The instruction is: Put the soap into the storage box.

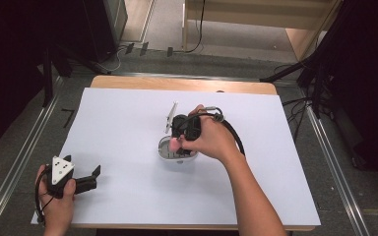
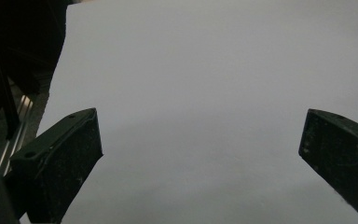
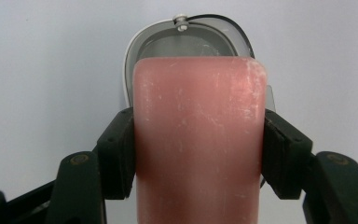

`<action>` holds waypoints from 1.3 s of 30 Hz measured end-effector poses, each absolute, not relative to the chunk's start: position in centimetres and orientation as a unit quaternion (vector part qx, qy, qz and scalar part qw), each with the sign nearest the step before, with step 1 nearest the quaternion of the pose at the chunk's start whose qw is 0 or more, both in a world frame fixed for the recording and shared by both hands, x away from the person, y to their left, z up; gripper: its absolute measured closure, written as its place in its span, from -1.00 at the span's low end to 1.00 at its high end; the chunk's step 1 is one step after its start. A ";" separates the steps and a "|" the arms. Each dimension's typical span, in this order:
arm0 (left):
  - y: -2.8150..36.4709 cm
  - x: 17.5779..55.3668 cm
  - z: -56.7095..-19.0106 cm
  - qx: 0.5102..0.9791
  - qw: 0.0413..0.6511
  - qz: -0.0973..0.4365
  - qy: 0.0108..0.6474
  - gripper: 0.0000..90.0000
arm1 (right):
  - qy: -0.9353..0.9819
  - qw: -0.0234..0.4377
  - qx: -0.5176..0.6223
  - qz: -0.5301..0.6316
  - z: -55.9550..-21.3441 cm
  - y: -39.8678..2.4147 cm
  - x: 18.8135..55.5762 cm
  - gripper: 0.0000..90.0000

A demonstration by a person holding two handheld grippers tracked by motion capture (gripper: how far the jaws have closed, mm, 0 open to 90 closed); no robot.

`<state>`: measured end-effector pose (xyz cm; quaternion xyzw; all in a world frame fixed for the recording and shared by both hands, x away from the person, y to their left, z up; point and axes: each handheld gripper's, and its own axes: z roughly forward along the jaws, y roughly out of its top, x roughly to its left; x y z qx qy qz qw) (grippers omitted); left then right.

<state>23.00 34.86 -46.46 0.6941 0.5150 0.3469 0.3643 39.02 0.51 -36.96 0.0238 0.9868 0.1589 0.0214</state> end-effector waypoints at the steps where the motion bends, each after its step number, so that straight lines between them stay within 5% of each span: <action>1: 34.9 23.0 -46.5 0.694 0.364 0.347 0.515 -1.00 | 0.986 0.021 0.016 0.165 -37.1 0.6 39.2 -0.14; 29: 34.9 23.0 -46.5 0.695 0.366 0.346 0.513 -1.00 | 0.989 0.005 0.013 0.148 -38.9 1.8 40.0 -0.14; 39: 34.9 23.0 -46.5 0.695 0.366 0.346 0.513 -1.00 | 0.976 0.023 0.056 0.210 -37.7 -0.7 39.1 -0.30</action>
